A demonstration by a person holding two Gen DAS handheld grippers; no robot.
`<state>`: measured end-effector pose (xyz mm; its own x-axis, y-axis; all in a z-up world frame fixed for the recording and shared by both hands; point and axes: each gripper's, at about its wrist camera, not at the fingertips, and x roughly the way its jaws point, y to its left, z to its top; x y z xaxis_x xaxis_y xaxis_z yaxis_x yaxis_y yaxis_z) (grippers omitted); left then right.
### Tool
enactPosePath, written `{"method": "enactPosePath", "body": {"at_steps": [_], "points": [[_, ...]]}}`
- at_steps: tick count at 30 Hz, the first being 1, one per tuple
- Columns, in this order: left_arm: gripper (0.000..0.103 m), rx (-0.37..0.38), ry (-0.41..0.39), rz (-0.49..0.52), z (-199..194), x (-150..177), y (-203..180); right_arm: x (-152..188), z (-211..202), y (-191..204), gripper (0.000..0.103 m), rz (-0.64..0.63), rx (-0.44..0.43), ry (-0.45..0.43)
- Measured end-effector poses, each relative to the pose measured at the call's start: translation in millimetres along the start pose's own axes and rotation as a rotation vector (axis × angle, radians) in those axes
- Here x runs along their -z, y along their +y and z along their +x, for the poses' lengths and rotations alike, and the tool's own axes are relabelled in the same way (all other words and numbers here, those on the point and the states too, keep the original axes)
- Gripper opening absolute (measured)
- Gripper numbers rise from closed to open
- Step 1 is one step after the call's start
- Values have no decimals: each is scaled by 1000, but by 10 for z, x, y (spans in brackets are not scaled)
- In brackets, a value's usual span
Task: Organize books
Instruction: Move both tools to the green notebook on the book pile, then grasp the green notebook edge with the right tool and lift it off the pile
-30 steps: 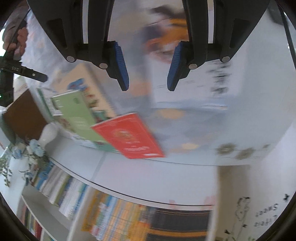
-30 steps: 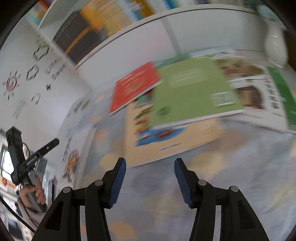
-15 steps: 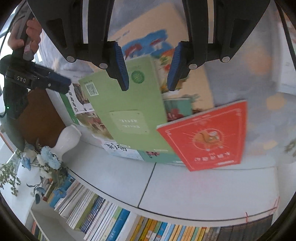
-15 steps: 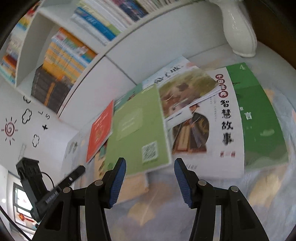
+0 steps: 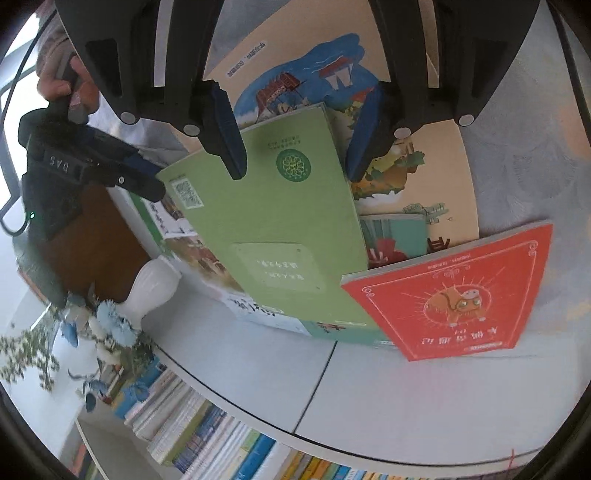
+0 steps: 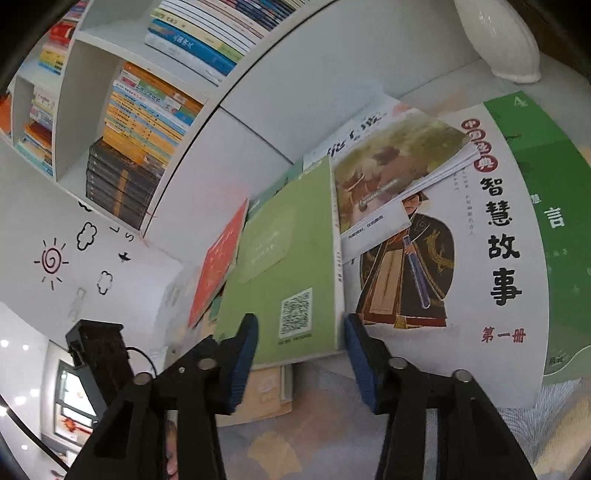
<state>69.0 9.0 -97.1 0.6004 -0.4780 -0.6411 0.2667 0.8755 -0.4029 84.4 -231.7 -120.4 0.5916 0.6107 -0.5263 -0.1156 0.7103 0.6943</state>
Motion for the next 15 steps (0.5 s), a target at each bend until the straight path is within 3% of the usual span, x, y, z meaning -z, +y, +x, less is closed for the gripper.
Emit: {"method": "enactPosePath", "body": {"at_steps": [5, 10, 15], "points": [[53, 4, 2, -1, -18, 2, 4, 3, -94, -162, 34, 94, -113, -37], [53, -9, 2, 12, -6, -2, -22, 9, -60, -108, 34, 71, -66, -40], [53, -11, 3, 17, -10, 4, -22, -30, -45, -74, 36, 81, -76, -39]]}}
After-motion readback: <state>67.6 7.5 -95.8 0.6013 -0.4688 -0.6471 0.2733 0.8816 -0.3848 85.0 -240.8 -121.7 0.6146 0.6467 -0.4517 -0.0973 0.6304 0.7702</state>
